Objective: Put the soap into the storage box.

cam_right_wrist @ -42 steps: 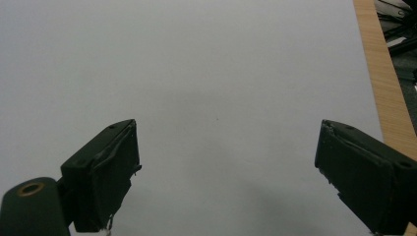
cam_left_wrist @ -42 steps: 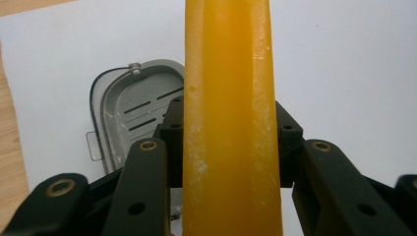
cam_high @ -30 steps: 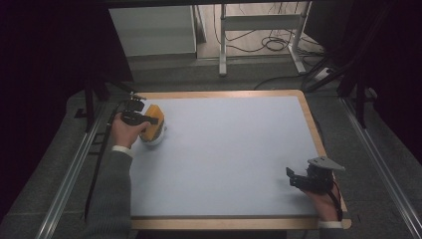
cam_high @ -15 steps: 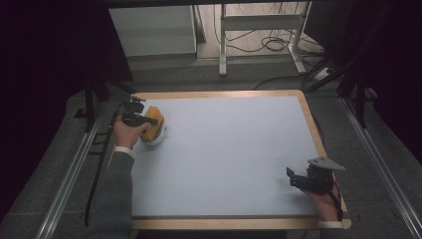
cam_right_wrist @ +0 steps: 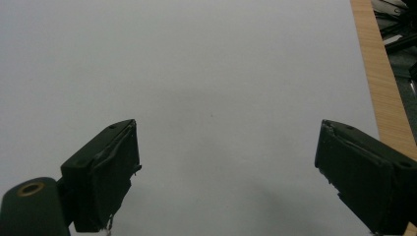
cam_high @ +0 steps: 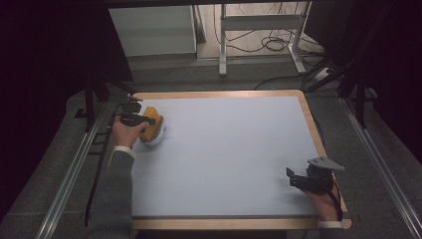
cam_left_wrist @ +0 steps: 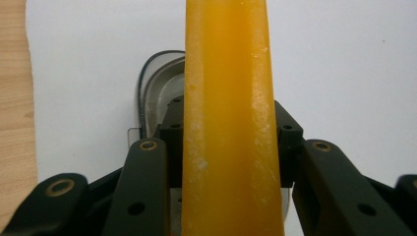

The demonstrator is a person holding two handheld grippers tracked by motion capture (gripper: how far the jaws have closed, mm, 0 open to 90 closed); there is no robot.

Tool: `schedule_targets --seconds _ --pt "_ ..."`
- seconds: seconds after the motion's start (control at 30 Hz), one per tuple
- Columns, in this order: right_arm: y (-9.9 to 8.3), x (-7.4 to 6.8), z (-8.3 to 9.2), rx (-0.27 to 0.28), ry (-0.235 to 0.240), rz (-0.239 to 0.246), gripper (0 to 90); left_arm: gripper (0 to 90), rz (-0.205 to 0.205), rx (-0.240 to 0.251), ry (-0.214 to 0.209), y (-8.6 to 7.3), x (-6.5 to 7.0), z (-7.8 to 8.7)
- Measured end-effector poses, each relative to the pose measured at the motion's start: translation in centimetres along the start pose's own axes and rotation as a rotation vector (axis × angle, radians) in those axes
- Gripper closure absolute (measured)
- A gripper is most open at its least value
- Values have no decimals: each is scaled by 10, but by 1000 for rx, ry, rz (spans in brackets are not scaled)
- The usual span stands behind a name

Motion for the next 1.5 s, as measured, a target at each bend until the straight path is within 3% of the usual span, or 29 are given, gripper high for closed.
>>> schedule_targets --seconds 0.5,0.63,0.7,0.9,1.1,1.17,1.2,1.23,1.3,1.4,1.47,1.5 --pt "0 0 -1 -4 -1 -2 96 608 8 -11 0 3 -2 -9" --pt "-1 1 -1 -6 -3 -1 95 606 9 -6 -1 4 -2 -12" --pt "-1 1 -1 -5 -3 -2 96 604 11 19 8 5 -1 -9" --pt "-1 1 -2 -7 -3 2 95 497 9 40 4 7 -1 -1" --pt "-1 0 -2 -6 -3 2 96 366 -37 51 35 6 1 8" --pt "-1 0 -2 -7 -1 3 95 316 -63 108 71 6 2 21" --pt "-1 0 -2 -7 -1 3 95 318 -63 108 71 6 2 21" --pt "-1 0 -2 -6 -2 4 95 312 -73 143 66 6 3 32" --pt "-1 0 -2 -8 -1 4 96 310 -86 157 63 5 5 37" --pt "-1 -1 -2 -8 -1 5 95 267 -152 171 0 -2 19 49" --pt "-1 -1 -2 -7 2 7 95 268 -179 178 -42 -8 28 51" --pt "-1 -2 -1 -7 2 7 95 263 -179 178 -42 -8 28 51"
Point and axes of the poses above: each handheld gripper's, and its own axes: z roughly backward along the jaws, y roughly out of its top, x roughly to its right, the point moved 2 cm from there along -z, roughly forward along the jaws, and after that the axes turned 13 degrees about -z, right-handed, at the moved point
